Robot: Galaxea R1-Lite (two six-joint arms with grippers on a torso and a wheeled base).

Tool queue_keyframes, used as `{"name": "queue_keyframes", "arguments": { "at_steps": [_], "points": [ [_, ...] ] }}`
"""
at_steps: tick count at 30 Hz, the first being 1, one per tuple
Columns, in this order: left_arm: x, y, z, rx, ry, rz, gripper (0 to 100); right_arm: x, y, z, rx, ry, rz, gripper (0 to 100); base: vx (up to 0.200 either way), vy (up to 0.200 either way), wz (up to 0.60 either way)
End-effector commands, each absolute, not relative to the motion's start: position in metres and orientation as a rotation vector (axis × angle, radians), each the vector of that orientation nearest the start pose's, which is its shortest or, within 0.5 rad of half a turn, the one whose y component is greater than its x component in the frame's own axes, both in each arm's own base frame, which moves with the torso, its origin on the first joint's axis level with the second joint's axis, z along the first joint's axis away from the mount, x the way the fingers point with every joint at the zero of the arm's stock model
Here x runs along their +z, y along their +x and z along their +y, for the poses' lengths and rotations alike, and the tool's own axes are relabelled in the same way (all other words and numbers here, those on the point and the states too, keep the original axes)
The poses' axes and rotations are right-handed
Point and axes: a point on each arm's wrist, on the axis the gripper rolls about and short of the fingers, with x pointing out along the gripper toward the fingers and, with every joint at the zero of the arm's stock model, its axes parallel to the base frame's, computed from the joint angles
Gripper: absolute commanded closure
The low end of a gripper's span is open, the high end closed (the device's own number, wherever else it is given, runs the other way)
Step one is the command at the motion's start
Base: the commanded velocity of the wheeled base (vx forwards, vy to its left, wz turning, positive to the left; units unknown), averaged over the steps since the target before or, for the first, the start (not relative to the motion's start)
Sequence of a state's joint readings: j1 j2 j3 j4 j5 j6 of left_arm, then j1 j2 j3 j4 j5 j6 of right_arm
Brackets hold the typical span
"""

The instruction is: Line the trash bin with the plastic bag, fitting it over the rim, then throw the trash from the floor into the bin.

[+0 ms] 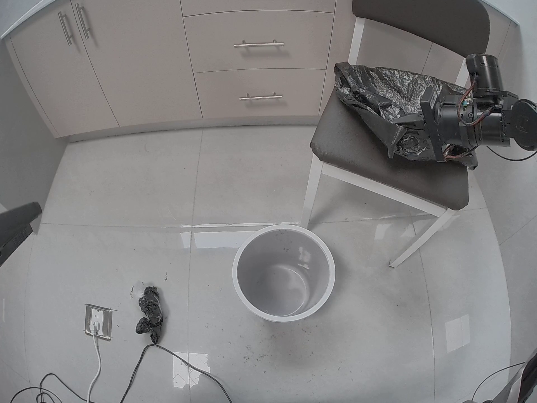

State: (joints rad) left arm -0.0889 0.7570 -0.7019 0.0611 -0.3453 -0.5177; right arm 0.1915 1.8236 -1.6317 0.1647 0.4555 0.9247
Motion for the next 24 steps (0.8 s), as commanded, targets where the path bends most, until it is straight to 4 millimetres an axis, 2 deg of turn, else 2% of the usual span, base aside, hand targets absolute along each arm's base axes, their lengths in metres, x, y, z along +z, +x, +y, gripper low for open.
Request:
{"name": "queue_keyframes", "arguments": {
  "at_steps": [1, 3, 9, 16, 19, 20, 23, 24],
  "points": [
    [0.266, 0.086, -0.015, -0.383, -0.546, 0.269, 0, 0.317, 0.306, 0.085, 0.539, 0.917, 0.636, 100, 0.0, 0.0, 0.0],
    [0.268, 0.1, -0.017, -0.387, -0.544, 0.254, 0, 0.319, 0.286, 0.09, 0.614, 0.898, 0.658, 100, 0.0, 0.0, 0.0],
    [0.267, 0.132, -0.02, -0.378, -0.549, 0.292, 0, 0.331, 0.253, 0.096, 0.71, 0.841, 0.633, 100, 0.0, 0.0, 0.0],
    [0.259, 0.181, -0.027, -0.367, -0.559, 0.401, 0, 0.351, 0.22, 0.098, 0.792, 0.821, 0.58, 100, 0.0, 0.0, 0.0],
    [0.257, 0.192, -0.031, -0.376, -0.558, 0.428, 0, 0.356, 0.213, 0.097, 0.809, 0.818, 0.566, 100, 0.0, 0.0, 0.0],
    [0.253, 0.204, -0.039, -0.395, -0.554, 0.463, 0, 0.362, 0.203, 0.096, 0.83, 0.815, 0.548, 100, 0.0, 0.0, 0.0],
    [0.251, 0.212, -0.047, -0.422, -0.548, 0.489, 0, 0.366, 0.194, 0.095, 0.85, 0.811, 0.536, 100, 0.0, 0.0, 0.0],
    [0.249, 0.221, -0.061, -0.468, -0.537, 0.52, 0, 0.37, 0.18, 0.095, 0.883, 0.805, 0.522, 100, 0.0, 0.0, 0.0]
  ]
}}
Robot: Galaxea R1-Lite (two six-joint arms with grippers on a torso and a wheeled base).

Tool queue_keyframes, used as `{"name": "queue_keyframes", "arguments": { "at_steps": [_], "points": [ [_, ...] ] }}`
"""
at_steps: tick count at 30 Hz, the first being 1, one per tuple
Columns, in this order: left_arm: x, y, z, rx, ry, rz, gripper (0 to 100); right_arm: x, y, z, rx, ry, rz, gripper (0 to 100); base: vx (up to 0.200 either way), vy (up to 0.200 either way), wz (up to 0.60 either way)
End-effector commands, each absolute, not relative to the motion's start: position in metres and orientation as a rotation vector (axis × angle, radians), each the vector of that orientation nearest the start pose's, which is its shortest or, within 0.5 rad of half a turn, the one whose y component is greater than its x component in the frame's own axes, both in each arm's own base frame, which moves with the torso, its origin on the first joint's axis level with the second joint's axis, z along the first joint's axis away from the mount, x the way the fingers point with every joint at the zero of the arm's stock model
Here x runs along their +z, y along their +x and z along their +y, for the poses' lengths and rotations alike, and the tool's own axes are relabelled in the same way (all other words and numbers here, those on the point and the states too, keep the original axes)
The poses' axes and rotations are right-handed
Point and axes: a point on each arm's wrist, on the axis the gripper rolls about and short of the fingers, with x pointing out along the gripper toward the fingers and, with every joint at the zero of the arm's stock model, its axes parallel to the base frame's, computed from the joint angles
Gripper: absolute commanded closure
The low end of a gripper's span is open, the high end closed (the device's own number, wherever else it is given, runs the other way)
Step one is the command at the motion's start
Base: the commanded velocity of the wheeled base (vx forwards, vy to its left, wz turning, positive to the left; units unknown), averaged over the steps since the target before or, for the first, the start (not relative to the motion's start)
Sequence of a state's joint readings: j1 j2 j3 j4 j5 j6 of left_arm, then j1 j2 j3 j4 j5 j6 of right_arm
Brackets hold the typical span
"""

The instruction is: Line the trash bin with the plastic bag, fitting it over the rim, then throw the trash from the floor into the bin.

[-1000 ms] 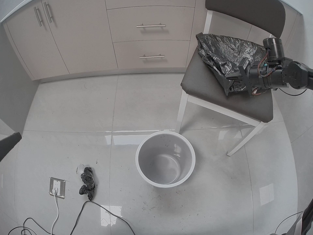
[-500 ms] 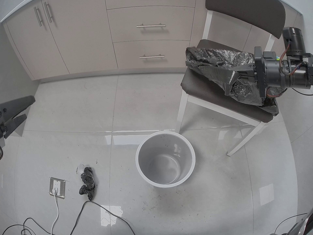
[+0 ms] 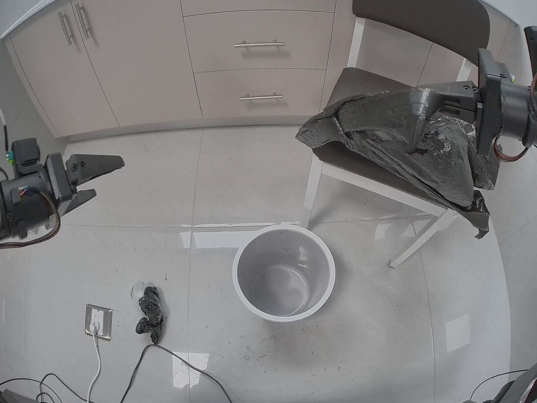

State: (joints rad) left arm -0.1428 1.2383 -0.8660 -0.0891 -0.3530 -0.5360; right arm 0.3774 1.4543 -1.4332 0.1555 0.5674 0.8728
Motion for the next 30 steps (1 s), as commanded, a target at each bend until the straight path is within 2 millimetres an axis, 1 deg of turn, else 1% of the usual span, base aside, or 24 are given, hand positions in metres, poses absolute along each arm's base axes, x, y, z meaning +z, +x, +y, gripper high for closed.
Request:
{"name": "queue_keyframes", "arguments": {
  "at_steps": [1, 4, 5, 6, 7, 8, 9, 10, 11, 12, 14, 15, 17, 20, 22, 30],
  "points": [
    [0.249, 0.224, -0.066, -0.483, -0.536, 0.529, 0, 0.371, 0.176, 0.094, 0.892, 0.803, 0.52, 100, 0.0, 0.0, 0.0],
    [0.249, 0.234, -0.081, -0.517, -0.564, 0.562, 0, 0.371, 0.164, 0.095, 0.926, 0.796, 0.525, 100, 0.0, 0.0, 0.0],
    [0.249, 0.234, -0.081, -0.517, -0.564, 0.562, 0, 0.371, 0.164, 0.095, 0.926, 0.796, 0.525, 100, 0.0, 0.0, 0.0],
    [0.251, 0.24, -0.088, -0.526, -0.593, 0.575, 0, 0.369, 0.157, 0.096, 0.943, 0.791, 0.534, 100, 0.0, 0.0, 0.0],
    [0.252, 0.241, -0.089, -0.527, -0.595, 0.575, 0, 0.368, 0.157, 0.096, 0.944, 0.791, 0.534, 100, 0.0, 0.0, 0.0],
    [0.251, 0.248, -0.092, -0.528, -0.609, 0.584, 0, 0.368, 0.154, 0.095, 0.951, 0.79, 0.536, 100, 0.0, 0.0, 0.0],
    [0.251, 0.248, -0.092, -0.528, -0.609, 0.584, 0, 0.368, 0.154, 0.095, 0.951, 0.79, 0.536, 100, 0.0, 0.0, 0.0],
    [0.246, 0.259, -0.097, -0.522, -0.61, 0.604, 0, 0.368, 0.152, 0.095, 0.954, 0.79, 0.536, 100, 0.0, 0.0, 0.0],
    [0.245, 0.261, -0.097, -0.52, -0.61, 0.609, 0, 0.368, 0.151, 0.095, 0.956, 0.79, 0.535, 100, 0.0, 0.0, 0.0],
    [0.239, 0.272, -0.101, -0.51, -0.612, 0.63, 0, 0.368, 0.149, 0.096, 0.969, 0.787, 0.542, 100, 0.0, 0.0, 0.0],
    [0.233, 0.281, -0.104, -0.502, -0.613, 0.648, 0, 0.367, 0.147, 0.097, 0.982, 0.783, 0.547, 100, 0.0, 0.0, 0.0],
    [0.229, 0.289, -0.106, -0.493, -0.62, 0.663, 0, 0.367, 0.145, 0.098, 0.993, 0.781, 0.55, 100, 0.0, 0.0, 0.0],
    [0.225, 0.299, -0.11, -0.48, -0.645, 0.678, 0, 0.368, 0.143, 0.1, 1.007, 0.778, 0.555, 100, 0.0, 0.0, 0.0],
    [0.223, 0.31, -0.114, -0.468, -0.672, 0.688, 0, 0.368, 0.141, 0.103, 1.023, 0.773, 0.562, 100, 0.0, 0.0, 0.0],
    [0.218, 0.319, -0.117, -0.462, -0.669, 0.697, 0, 0.368, 0.139, 0.105, 1.043, 0.766, 0.571, 100, 0.0, 0.0, 0.0],
    [0.205, 0.336, -0.129, -0.477, -0.651, 0.726, 0, 0.367, 0.131, 0.114, 1.104, 0.737, 0.593, 100, 0.0, 0.0, 0.0]
  ]
}}
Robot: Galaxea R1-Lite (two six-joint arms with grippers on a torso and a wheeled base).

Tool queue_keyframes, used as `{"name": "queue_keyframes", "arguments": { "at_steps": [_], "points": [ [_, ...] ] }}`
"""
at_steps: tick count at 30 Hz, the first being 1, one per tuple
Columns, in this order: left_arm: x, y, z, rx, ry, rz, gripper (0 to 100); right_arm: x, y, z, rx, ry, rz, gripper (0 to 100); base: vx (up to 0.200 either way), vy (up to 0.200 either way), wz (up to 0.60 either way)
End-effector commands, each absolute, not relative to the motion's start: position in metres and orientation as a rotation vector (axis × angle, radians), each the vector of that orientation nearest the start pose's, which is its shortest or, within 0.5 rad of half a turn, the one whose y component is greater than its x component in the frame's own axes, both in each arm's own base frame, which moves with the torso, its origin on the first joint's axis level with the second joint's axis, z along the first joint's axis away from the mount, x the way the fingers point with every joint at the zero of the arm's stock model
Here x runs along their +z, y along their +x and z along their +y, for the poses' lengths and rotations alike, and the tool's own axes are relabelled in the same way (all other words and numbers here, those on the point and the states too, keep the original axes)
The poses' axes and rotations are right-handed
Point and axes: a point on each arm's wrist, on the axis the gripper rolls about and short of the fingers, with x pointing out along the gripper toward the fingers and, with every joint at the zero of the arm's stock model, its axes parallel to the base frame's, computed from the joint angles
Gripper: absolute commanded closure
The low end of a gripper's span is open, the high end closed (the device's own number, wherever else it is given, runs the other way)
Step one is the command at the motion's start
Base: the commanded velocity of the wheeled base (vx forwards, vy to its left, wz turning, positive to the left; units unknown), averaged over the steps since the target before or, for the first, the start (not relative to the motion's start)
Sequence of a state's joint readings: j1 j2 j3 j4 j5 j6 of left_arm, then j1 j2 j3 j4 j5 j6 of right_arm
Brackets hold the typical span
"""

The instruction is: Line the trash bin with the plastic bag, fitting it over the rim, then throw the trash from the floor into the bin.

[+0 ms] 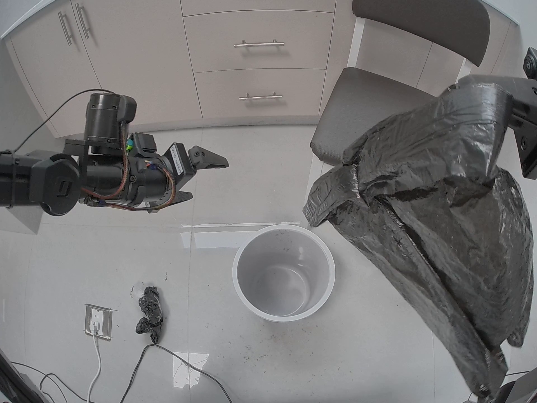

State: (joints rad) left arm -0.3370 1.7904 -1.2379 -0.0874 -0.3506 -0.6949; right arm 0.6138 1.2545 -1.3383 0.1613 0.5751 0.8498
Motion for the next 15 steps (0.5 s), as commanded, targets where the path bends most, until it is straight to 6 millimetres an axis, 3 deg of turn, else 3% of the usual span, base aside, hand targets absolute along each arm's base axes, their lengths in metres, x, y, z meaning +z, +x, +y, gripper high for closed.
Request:
{"name": "queue_keyframes", "arguments": {
  "at_steps": [1, 8, 15],
  "points": [
    [0.203, 0.339, -0.13, -0.483, -0.652, 0.734, 0, 0.367, 0.13, 0.115, 1.111, 0.735, 0.597, 100, 0.0, 0.0, 0.0],
    [0.204, 0.354, -0.14, -0.605, -0.712, 0.78, 0, 0.366, 0.124, 0.116, 1.135, 0.728, 0.611, 100, 0.0, 0.0, 0.0],
    [0.221, 0.365, -0.152, -0.592, -0.932, 0.816, 0, 0.364, 0.117, 0.117, 1.17, 0.716, 0.624, 100, 0.0, 0.0, 0.0]
  ]
}}
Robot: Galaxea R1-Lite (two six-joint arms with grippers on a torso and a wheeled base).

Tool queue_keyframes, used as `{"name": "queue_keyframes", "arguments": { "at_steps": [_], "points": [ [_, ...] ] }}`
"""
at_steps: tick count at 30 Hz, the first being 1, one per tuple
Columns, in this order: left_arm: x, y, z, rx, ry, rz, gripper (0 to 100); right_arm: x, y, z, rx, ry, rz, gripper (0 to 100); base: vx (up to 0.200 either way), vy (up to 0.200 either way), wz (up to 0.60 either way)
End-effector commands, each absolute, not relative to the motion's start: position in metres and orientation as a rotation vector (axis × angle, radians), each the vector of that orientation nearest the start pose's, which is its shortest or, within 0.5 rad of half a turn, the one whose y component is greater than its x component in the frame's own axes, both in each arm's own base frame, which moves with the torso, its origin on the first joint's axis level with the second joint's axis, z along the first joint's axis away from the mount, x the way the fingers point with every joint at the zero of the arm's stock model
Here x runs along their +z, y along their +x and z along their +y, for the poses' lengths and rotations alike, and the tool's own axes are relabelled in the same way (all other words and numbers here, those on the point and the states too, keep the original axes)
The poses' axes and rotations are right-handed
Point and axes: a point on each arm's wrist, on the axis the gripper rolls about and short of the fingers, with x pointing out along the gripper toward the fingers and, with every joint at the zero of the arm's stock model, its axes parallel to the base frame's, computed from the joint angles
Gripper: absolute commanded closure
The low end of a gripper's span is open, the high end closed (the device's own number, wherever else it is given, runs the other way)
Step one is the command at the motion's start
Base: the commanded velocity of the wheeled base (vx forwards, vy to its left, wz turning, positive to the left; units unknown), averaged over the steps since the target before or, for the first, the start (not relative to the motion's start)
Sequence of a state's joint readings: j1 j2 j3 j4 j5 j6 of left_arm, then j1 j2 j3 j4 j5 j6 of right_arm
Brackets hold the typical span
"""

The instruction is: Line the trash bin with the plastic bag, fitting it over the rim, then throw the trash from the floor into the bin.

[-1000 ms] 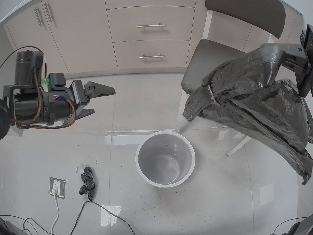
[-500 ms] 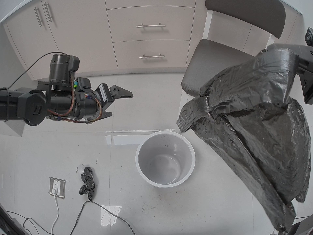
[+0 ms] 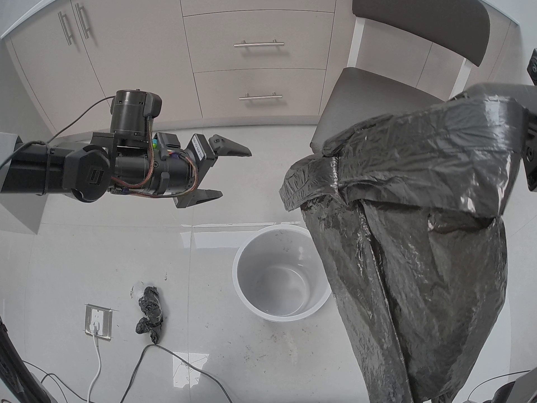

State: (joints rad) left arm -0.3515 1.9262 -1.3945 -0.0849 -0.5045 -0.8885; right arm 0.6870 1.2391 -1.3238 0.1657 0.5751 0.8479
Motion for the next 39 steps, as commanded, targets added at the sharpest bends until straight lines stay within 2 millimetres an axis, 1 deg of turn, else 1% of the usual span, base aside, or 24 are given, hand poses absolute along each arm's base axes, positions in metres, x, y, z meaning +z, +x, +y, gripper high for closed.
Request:
{"name": "queue_keyframes", "arguments": {
  "at_steps": [1, 3, 4, 6, 7, 8, 9, 14, 17, 24, 31, 32, 33, 39],
  "points": [
    [0.222, 0.364, -0.154, -0.598, -0.941, 0.824, 0, 0.364, 0.116, 0.117, 1.173, 0.711, 0.622, 100, 0.0, 0.0, 0.0],
    [0.222, 0.362, -0.157, -0.606, -0.944, 0.834, 0, 0.364, 0.116, 0.117, 1.174, 0.71, 0.622, 100, 0.0, 0.0, 0.0],
    [0.224, 0.358, -0.163, -0.625, -0.939, 0.845, 0, 0.363, 0.115, 0.117, 1.177, 0.705, 0.623, 100, 0.0, 0.0, 0.0],
    [0.223, 0.357, -0.167, -0.634, -0.935, 0.85, 0, 0.362, 0.114, 0.117, 1.181, 0.702, 0.626, 100, 0.0, 0.0, 0.0],
    [0.223, 0.355, -0.174, -0.663, -0.929, 0.865, 0, 0.362, 0.113, 0.118, 1.187, 0.7, 0.63, 100, 0.0, 0.0, 0.0],
    [0.223, 0.355, -0.174, -0.663, -0.929, 0.865, 0, 0.362, 0.113, 0.118, 1.187, 0.7, 0.63, 100, 0.0, 0.0, 0.0],
    [0.225, 0.352, -0.181, -0.712, -0.925, 0.889, 0, 0.362, 0.113, 0.119, 1.188, 0.699, 0.629, 100, 0.0, 0.0, 0.0],
    [0.225, 0.348, -0.191, -0.777, -0.917, 0.927, 0, 0.36, 0.113, 0.12, 1.199, 0.665, 0.618, 100, 0.0, 0.0, 0.0],
    [0.224, 0.342, -0.194, -0.766, -0.91, 0.973, 0, 0.36, 0.111, 0.121, 1.219, 0.642, 0.613, 100, 0.0, 0.0, 0.0],
    [0.224, 0.338, -0.203, -0.725, -0.892, 1.082, 0, 0.361, 0.108, 0.126, 1.253, 0.61, 0.607, 100, 0.0, 0.0, 0.0],
    [0.226, 0.339, -0.219, -0.739, -0.872, 1.12, 0, 0.365, 0.108, 0.127, 1.265, 0.597, 0.591, 100, 0.0, 0.0, 0.0],
    [0.226, 0.339, -0.219, -0.739, -0.872, 1.12, 0, 0.365, 0.108, 0.127, 1.265, 0.597, 0.591, 100, 0.0, 0.0, 0.0],
    [0.224, 0.338, -0.226, -0.749, -0.865, 1.132, 0, 0.365, 0.108, 0.127, 1.267, 0.589, 0.585, 100, 0.0, 0.0, 0.0],
    [0.22, 0.33, -0.237, -0.755, -0.845, 1.179, 0, 0.366, 0.106, 0.123, 1.267, 0.576, 0.559, 100, 0.0, 0.0, 0.0]
  ]
}}
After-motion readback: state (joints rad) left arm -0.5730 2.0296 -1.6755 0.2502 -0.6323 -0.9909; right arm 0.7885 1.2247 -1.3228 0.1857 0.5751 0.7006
